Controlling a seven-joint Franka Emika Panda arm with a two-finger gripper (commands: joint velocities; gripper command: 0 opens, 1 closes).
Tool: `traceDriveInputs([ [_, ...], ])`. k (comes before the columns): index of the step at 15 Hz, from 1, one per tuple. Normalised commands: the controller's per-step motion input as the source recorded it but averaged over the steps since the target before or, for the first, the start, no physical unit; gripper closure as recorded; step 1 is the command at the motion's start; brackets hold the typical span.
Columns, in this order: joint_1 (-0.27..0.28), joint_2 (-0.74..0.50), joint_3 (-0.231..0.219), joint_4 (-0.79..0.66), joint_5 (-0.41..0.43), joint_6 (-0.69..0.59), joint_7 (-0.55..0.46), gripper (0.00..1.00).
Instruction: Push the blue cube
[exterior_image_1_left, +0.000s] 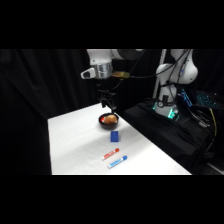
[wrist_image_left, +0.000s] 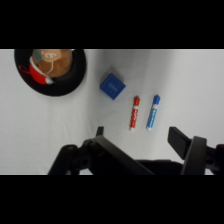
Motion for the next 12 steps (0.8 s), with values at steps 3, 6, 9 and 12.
traceDriveInputs([
  [3,-0.027,-0.01,-0.001,-0.04,-0.040,0.08,0.13,0.00],
  [6,-0.048,-0.09,-0.017,-0.20,0.004,0.20,0.10,0.00],
  [9,-0.045,-0.11,-0.016,-0.31,0.061,0.28,0.03,0.26],
  [12,-0.020,-0.09,0.003,-0.34,0.083,0.36,0.02,0.53],
])
